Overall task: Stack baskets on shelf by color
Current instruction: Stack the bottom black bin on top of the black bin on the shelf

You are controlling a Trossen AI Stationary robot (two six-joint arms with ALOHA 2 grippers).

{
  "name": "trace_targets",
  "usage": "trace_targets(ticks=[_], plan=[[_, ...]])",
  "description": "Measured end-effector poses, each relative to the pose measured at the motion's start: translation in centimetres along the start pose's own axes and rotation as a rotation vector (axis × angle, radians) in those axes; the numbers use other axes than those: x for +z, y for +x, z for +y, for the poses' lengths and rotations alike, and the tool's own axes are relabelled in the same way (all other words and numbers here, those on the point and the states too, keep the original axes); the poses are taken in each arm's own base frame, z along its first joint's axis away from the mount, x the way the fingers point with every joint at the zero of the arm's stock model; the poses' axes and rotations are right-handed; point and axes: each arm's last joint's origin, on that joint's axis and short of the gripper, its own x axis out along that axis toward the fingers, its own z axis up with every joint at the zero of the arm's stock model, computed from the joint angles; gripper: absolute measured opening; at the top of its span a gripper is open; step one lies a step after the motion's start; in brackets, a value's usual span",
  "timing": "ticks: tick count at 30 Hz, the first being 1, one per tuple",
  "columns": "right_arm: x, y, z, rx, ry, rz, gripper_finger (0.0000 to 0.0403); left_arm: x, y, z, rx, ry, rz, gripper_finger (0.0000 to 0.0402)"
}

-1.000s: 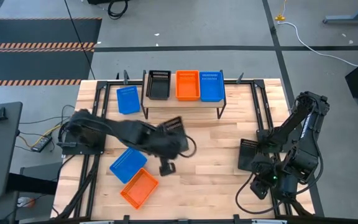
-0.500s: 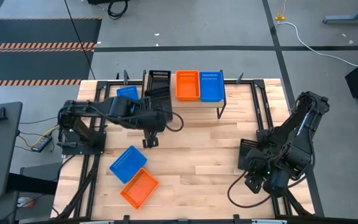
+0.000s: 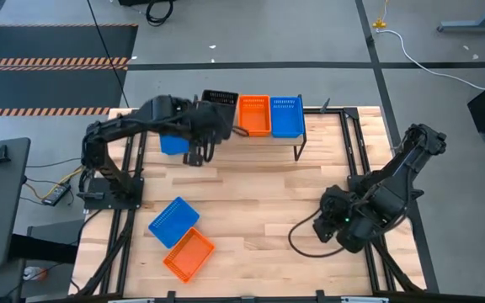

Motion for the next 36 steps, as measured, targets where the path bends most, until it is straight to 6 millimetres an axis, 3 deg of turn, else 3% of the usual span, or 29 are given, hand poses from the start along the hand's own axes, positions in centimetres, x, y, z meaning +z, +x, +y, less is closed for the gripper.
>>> trace_targets(ticks=[7,12,18,28,36], plan=[[1.2,0.5,0.2,-0.007,0.037,-0.017,0.0181,-2.0,1.4,4.1,-0.01,-0.074,0.019,0.0008],[1.7,0.7,0.3,-0.012,0.021,-0.017,0.0181,-2.9,2.1,5.7,-0.054,-0.138,0.007,0.0008],[2.2,0.9,0.3,-0.021,-0.006,-0.023,0.0181,-2.7,2.8,6.1,-0.068,-0.147,0.002,0.0008],[2.8,1.1,0.3,-0.033,-0.003,-0.021,0.0181,-1.4,6.2,6.1,-0.116,-0.109,0.082,0.0008],[2.7,1.1,0.3,-0.033,-0.003,0.004,0.0181,-1.8,6.5,6.5,-0.116,-0.108,0.1,0.0008]])
